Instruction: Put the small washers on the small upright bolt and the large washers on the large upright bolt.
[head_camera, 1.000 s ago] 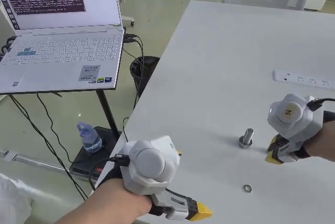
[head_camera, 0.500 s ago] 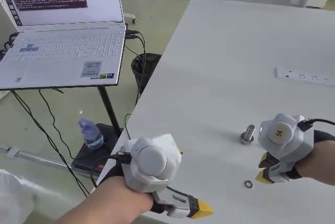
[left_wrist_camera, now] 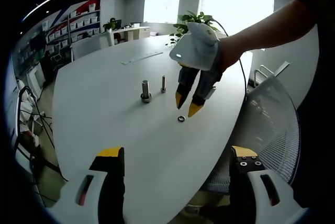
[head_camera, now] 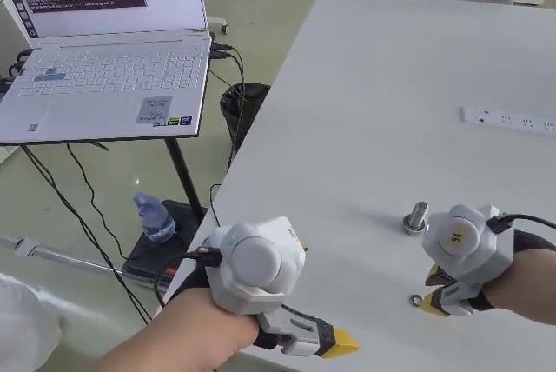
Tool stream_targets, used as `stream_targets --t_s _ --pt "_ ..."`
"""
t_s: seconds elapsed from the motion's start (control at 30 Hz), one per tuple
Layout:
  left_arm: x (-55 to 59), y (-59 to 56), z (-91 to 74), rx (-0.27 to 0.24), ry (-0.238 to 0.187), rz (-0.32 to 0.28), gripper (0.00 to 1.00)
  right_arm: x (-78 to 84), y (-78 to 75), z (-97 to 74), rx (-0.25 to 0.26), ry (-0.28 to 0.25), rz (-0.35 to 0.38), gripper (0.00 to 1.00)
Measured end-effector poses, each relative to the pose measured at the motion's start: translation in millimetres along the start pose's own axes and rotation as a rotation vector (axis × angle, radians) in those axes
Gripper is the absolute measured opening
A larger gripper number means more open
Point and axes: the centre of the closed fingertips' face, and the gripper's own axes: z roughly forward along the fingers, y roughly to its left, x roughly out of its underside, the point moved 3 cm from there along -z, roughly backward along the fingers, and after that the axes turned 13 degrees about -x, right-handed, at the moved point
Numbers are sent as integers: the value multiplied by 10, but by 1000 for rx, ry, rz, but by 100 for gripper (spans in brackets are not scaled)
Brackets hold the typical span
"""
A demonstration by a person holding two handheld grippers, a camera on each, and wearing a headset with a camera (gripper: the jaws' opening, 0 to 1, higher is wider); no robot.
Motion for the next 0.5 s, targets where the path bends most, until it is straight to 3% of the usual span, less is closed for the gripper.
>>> stream_targets --t_s 0.3,0.5 --pt "-12 24 -9 4 0 3 81 28 -78 113 28 -18 36 23" --pt "-36 66 -25 12 -9 -30 80 52 -54 163 24 -9 40 23"
